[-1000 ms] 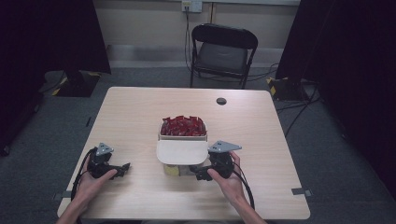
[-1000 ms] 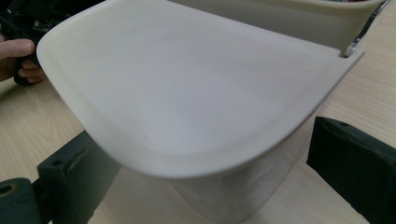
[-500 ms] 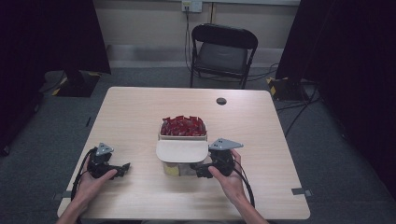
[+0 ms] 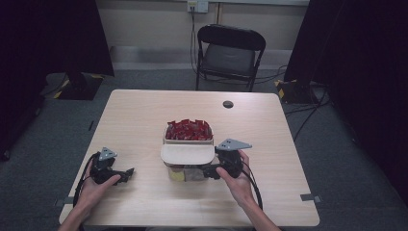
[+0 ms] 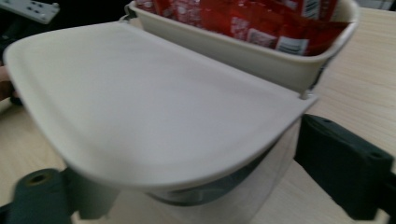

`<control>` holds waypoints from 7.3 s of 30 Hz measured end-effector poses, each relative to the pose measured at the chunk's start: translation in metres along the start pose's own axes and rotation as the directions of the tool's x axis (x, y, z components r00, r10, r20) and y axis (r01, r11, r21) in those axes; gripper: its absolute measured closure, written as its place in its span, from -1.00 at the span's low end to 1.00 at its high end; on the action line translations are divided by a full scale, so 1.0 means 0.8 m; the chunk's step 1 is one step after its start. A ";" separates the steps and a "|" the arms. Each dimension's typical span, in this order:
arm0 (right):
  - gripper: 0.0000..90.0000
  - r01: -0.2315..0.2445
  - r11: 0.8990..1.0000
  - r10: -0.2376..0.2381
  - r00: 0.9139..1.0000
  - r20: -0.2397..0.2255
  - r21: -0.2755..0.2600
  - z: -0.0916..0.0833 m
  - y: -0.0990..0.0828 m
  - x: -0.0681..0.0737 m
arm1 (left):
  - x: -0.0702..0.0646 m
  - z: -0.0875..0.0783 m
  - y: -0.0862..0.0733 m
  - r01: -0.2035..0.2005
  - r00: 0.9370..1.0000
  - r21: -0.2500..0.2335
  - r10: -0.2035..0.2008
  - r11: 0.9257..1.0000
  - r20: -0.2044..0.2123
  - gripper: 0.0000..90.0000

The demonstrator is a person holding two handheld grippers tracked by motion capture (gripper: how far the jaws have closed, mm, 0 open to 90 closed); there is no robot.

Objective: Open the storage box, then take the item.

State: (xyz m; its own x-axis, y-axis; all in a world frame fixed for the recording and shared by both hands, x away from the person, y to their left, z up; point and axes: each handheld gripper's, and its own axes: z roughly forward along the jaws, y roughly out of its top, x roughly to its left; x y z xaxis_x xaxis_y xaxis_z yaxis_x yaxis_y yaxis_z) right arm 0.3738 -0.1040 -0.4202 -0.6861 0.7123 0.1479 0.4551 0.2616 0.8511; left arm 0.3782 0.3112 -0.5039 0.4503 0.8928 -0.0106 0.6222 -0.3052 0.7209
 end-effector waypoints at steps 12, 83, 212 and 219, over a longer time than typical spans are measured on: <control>-0.70 -0.010 1.000 0.010 1.000 -0.008 -0.021 -0.002 0.009 -0.008 | 0.000 0.000 0.000 0.001 1.000 -0.001 -0.001 1.000 -0.001 -0.99; -0.69 -0.043 0.995 0.039 0.998 -0.051 -0.087 0.005 0.051 -0.032 | 0.000 0.000 0.000 0.003 1.000 0.000 -0.003 1.000 -0.002 -0.99; -0.80 -0.064 0.996 0.061 0.997 -0.043 -0.061 0.022 0.074 -0.051 | -0.133 -0.054 0.132 -0.100 0.893 -0.275 0.208 0.956 0.399 -0.13; -0.80 -0.063 0.996 0.060 0.997 -0.044 -0.062 0.022 0.074 -0.051 | -0.142 -0.043 0.136 -0.114 0.887 -0.241 0.208 0.964 0.412 -0.13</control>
State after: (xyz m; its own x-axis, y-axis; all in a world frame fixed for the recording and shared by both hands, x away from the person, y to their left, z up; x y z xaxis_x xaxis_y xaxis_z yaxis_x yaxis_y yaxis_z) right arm 0.4389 -0.1064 -0.3847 -0.6819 0.6974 0.2206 0.4608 0.1754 0.8700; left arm 0.3724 0.1884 -0.4004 0.7928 0.5918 -0.1455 0.3944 -0.3161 0.8629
